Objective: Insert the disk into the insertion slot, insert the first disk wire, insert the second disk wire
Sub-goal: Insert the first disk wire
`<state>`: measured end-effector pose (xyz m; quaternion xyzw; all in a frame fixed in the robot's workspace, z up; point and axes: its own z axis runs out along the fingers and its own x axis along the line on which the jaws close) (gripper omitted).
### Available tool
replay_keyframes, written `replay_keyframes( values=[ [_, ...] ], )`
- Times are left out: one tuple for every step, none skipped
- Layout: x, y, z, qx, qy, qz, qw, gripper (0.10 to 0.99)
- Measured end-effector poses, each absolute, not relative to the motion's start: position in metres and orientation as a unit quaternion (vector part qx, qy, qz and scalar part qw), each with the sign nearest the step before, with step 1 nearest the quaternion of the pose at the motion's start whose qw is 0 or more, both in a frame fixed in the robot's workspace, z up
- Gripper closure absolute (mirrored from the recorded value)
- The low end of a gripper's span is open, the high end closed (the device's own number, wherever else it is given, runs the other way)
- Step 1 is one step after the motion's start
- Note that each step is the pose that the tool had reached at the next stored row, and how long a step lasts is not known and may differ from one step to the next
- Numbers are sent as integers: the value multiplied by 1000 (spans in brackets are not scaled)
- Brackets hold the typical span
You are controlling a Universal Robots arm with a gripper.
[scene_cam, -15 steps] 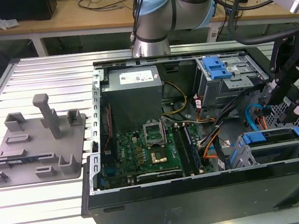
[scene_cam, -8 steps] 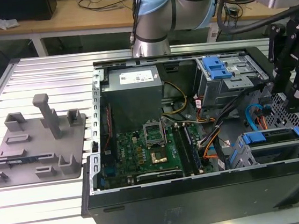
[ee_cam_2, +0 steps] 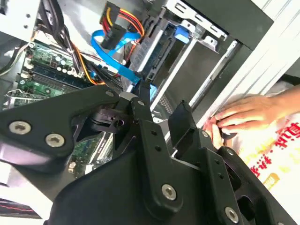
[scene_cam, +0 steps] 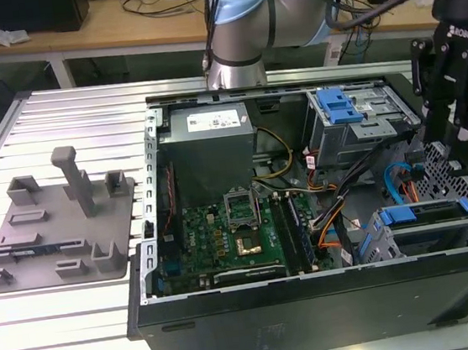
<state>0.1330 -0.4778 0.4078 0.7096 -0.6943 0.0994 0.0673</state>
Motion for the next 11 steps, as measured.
replay_keyframes(
  values=[
    [133,-471,408,709,-694,103,72,651],
    [133,-466,408,709,-693,107,76,651],
    [133,-463,407,708,-692,112,81,651],
    [133,-457,407,707,-690,122,94,651],
    [133,-453,407,706,-689,130,102,651],
    [133,-450,407,705,-687,136,109,651],
    [134,-448,407,704,-686,141,115,651],
    [134,-445,406,703,-685,149,122,651],
    [135,-442,406,702,-684,154,128,651],
    [135,-439,406,701,-682,159,133,651],
    [137,-435,405,700,-681,164,138,651]
  ],
)
